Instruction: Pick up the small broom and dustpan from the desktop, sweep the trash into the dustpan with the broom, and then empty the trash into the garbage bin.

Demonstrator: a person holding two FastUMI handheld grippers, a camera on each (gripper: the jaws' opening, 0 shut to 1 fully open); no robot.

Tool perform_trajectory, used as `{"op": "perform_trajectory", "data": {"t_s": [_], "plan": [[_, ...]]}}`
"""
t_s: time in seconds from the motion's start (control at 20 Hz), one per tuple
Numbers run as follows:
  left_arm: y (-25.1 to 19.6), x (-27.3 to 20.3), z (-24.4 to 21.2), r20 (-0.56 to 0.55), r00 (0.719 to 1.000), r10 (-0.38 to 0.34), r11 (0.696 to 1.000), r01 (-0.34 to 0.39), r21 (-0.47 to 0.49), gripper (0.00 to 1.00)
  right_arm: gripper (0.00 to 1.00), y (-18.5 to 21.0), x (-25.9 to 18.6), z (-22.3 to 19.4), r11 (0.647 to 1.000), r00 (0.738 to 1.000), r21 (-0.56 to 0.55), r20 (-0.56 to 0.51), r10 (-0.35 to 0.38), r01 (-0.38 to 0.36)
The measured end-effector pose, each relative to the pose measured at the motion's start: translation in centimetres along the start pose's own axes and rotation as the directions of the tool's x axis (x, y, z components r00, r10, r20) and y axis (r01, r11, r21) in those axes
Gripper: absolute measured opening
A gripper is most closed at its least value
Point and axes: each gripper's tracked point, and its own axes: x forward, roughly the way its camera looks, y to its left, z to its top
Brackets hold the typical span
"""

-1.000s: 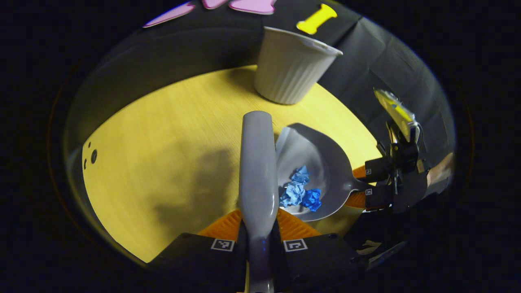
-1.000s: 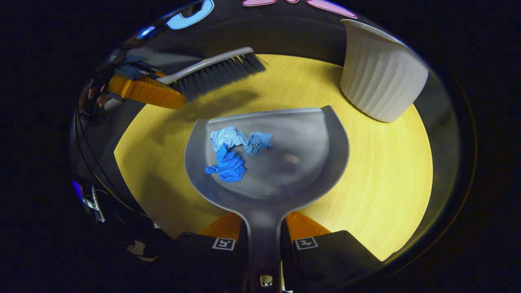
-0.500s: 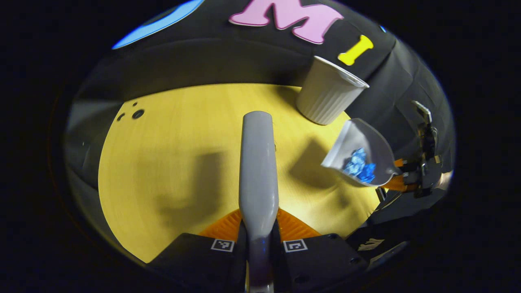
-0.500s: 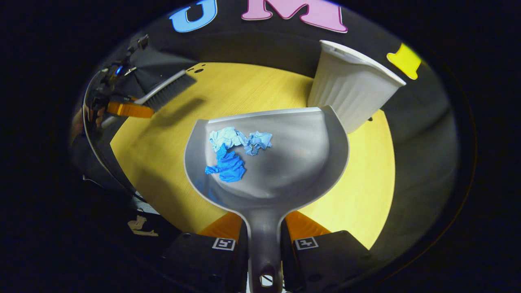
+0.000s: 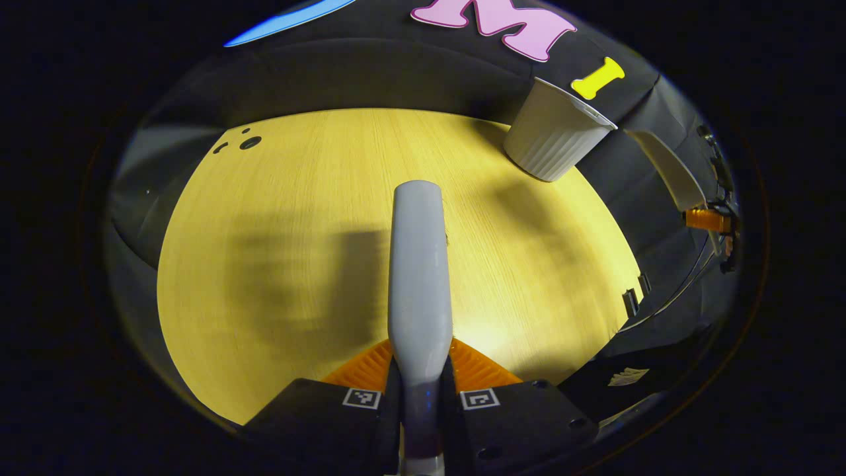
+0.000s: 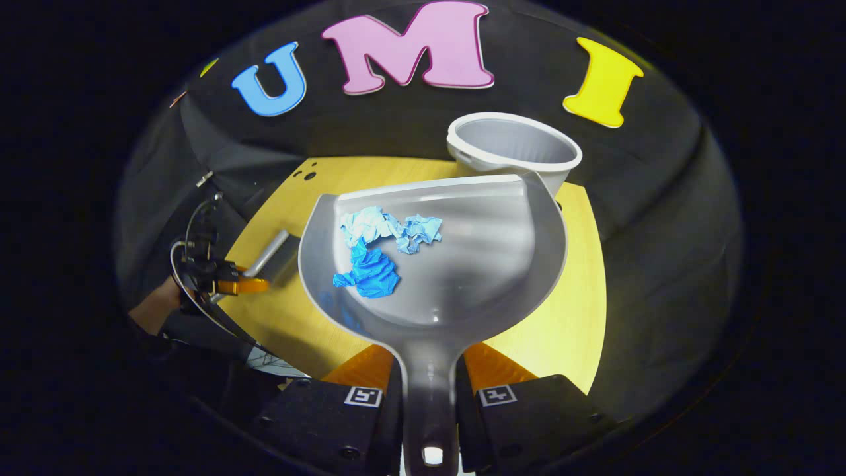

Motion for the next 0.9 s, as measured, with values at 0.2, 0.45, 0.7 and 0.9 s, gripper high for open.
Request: {"op": "perform_trajectory", "data": {"t_s": [0.2,0.45,0.7,0.9], "plan": [[-0.6,-0.1,0.0,0.006,1.0,0.003,0.999,-0.003,0.044,0.29,0.38,0.3,0.8,0.1,0.999,0.997,0.041,0.069,-0.017,0.015],[-1.7,-0.2,-0.1,0.013,1.0,-0.014,0.999,0.013,0.052,0.33,0.38,0.5,0.9,1.1,0.99,0.985,0.107,0.142,-0.102,0.087],[-1.5,-0.7,1.0,0.024,1.0,-0.016,0.997,0.014,0.078,0.29,0.37,0.0,0.7,1.3,0.964,0.947,0.108,0.187,-0.262,0.245],[-0.9,-1.0,2.0,0.033,0.999,-0.013,0.996,0.01,0.09,0.33,0.37,0.1,0.3,1.5,0.934,0.915,0.097,0.193,-0.356,0.343]]}}
